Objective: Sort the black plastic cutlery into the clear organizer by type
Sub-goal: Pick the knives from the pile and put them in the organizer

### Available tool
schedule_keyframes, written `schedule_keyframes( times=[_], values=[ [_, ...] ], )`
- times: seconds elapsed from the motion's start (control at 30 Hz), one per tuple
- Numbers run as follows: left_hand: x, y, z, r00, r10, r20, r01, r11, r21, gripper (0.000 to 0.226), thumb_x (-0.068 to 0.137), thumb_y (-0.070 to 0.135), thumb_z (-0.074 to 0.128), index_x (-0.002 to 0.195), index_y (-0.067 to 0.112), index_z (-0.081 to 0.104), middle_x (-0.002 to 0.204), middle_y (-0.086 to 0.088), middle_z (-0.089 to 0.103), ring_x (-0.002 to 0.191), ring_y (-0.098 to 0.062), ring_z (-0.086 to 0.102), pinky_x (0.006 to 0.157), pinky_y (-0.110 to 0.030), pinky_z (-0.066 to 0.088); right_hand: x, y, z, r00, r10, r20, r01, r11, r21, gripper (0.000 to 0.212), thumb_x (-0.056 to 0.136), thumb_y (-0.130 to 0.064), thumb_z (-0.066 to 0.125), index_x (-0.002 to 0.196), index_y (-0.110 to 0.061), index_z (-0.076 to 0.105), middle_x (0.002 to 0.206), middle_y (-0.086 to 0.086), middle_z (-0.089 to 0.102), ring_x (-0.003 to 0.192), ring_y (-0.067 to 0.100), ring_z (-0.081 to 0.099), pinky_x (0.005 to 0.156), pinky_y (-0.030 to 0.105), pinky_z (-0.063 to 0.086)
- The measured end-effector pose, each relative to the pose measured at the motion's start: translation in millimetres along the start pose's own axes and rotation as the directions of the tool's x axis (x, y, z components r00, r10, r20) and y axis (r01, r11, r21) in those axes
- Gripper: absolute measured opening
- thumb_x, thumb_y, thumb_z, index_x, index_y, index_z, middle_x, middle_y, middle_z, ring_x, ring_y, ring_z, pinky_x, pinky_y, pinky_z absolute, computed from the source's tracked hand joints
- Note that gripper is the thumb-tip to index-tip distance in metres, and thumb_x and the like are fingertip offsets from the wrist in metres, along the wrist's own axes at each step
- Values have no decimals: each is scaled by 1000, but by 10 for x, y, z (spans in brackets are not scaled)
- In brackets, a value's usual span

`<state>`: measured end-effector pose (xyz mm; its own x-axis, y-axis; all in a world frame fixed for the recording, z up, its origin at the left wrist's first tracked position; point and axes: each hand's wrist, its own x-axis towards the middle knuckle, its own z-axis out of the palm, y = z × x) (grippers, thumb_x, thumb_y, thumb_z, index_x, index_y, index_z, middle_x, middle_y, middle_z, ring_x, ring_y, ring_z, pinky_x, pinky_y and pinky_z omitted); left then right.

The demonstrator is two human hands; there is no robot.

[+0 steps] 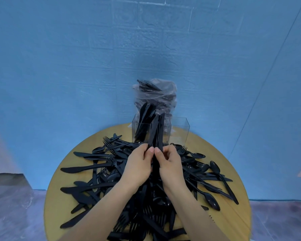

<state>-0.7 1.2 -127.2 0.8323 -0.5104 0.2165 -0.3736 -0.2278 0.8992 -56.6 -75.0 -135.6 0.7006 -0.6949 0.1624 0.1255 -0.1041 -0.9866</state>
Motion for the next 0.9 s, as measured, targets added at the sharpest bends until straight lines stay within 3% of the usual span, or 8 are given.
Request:
schedule_keyframes(
  times=[0.13, 0.37, 0.47, 0.53, 0.63, 0.7, 0.77, 0.9],
  values=[
    [-22, 9, 21, 999, -26, 29, 29, 995, -96, 25, 100, 25, 41, 96, 9, 60, 93, -12, 67, 90, -29, 62, 81, -41, 50, -47, 25, 4, 988, -149, 45, 155, 961, -231, 23, 99, -23, 44, 78, -13, 43, 74, -1, 44, 63, 5, 39, 57, 14, 34],
    [-70, 60, 27, 998, -25, 58, 35, 981, -190, 22, 100, 23, 41, 98, 14, 61, 94, -5, 68, 91, -19, 63, 83, -32, 50, -72, 99, -3, 933, -354, 72, 341, 799, -495, 34, 100, -36, 24, 92, -17, 50, 85, -3, 48, 79, 12, 46, 66, 25, 40],
    [-47, 39, -23, 998, -45, 48, 55, 972, -230, 22, 101, 21, 39, 108, 20, 60, 102, 5, 67, 98, -7, 62, 88, -24, 48, -60, 80, -12, 922, -322, 215, 386, 733, -560, 51, 91, -45, 17, 107, -15, 55, 93, -7, 45, 90, 13, 45, 75, 26, 39],
    [-32, -2, -79, 998, -45, 37, 51, 982, -181, 23, 102, 21, 37, 108, 20, 60, 103, 3, 67, 97, -9, 61, 87, -26, 49, -23, 42, -38, 908, -289, 303, 416, 703, -577, 44, 95, -40, 27, 107, -12, 59, 90, -9, 41, 91, 14, 44, 75, 23, 37],
    [-53, -69, -161, 996, -63, 66, 74, 981, -179, 26, 102, 20, 35, 107, 14, 59, 95, -1, 67, 82, -10, 63, 71, -23, 51, 49, -71, -71, 884, -192, 427, 433, 682, -590, 23, 98, -23, 45, 93, -13, 65, 83, -10, 42, 83, 11, 45, 68, 14, 35],
    [-85, -95, -192, 989, -91, 112, 115, 966, -230, 27, 102, 21, 33, 105, 12, 59, 87, -1, 64, 72, -7, 61, 63, -21, 48, 91, -132, -65, 878, -133, 460, 413, 696, -587, 28, 98, -21, 47, 74, -20, 62, 82, -5, 48, 75, 7, 46, 64, 8, 34],
    [-102, -120, -218, 986, -102, 135, 134, 958, -255, 26, 102, 22, 33, 104, 13, 58, 84, 0, 63, 72, -6, 59, 65, -23, 48, 112, -166, -20, 879, -114, 463, 401, 704, -586, 39, 98, -20, 46, 60, -27, 49, 77, -2, 52, 69, 4, 47, 60, 8, 34],
    [-107, -136, -290, 978, -117, 175, 166, 940, -299, 23, 103, 19, 33, 102, 16, 56, 80, 1, 60, 70, -8, 56, 65, -23, 50, 129, -213, 65, 887, -47, 460, 324, 773, -545, 37, 100, -20, 41, 64, -20, 48, 64, -6, 55, 54, -1, 49, 53, 10, 37]
  ],
)
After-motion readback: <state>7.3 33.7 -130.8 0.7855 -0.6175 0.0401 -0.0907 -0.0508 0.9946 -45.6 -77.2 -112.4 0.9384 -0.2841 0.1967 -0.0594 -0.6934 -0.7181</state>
